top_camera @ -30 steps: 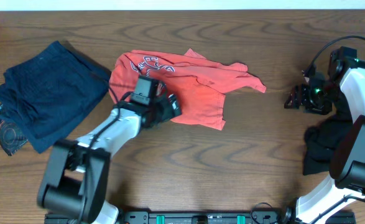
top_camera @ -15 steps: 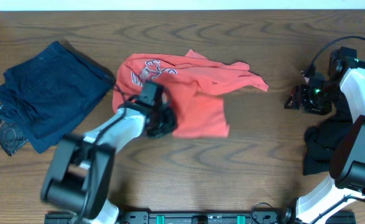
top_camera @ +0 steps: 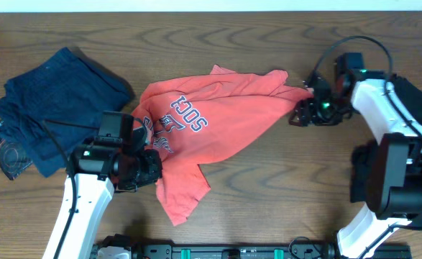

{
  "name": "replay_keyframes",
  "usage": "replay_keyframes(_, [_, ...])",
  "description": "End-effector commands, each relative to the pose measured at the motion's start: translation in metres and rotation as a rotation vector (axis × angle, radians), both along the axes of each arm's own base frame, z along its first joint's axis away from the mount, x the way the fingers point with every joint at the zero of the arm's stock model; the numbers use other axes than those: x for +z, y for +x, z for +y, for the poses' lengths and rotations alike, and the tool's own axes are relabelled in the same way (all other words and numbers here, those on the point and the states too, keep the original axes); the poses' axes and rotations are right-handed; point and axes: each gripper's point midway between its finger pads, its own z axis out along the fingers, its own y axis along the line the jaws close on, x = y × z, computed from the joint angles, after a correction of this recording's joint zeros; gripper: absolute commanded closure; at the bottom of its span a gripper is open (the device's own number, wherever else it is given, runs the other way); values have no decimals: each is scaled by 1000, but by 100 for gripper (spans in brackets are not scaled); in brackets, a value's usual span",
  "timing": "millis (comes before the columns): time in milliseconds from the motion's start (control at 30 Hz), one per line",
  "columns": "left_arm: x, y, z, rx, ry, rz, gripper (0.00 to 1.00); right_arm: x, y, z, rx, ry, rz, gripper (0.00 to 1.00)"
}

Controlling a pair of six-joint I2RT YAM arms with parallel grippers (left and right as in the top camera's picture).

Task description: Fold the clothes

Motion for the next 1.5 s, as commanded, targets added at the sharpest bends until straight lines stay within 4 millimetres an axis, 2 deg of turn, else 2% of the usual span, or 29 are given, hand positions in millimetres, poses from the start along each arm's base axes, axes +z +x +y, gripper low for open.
replay_keyframes(0, [1, 6, 16, -6, 91, -38, 94, -11, 2, 5, -100, -42, 5, 30])
replay_keyframes(133, [-1, 1, 16, -8, 95, -11, 94, -23, 8, 8, -206, -67, -11, 29])
replay_keyframes(200, [-3, -5, 19, -7, 110, 19, 94, -30, 5, -1, -295, -121, 15, 29])
replay_keyframes(233, [-5, -10, 24, -4, 137, 39, 94, -33, 3, -7, -336, -148, 26, 29])
replay_keyframes(333, [-9, -22, 57, 88, 316, 100, 94, -43, -4, -26, -502, -233, 61, 28])
replay_keyframes(400, [-9, -22, 67, 162, 362, 104, 94, -45, 2, -25, -523, -219, 38, 27])
replay_keyframes(567, [-8, -13, 73, 249, 385, 75, 94, -42, 18, -12, -511, -131, -19, 27])
replay_keyframes(767, [-6, -5, 80, 263, 421, 33, 94, -45, 21, -2, -493, -114, -28, 30])
replay_keyframes(1033, [-5, -4, 85, 270, 452, 26, 94, -59, 36, -6, -549, -111, -57, 48])
replay_keyframes(1200, [-5, -2, 85, 272, 449, 19, 94, -66, 43, -4, -551, -104, -73, 78])
replay_keyframes(1267, [-5, 0, 85, 273, 448, 13, 94, -65, 44, -4, -551, -102, -79, 96])
replay_keyframes(1300, [-5, 0, 85, 274, 447, 10, 94, -64, 45, -4, -551, -101, -81, 99])
replay_keyframes(1367, [-4, 3, 85, 276, 444, 0, 94, -60, 45, -5, -541, -93, -85, 99])
replay_keyframes(1467, [-3, 10, 80, 273, 417, -28, 94, -39, 45, -12, -509, -81, -111, 99])
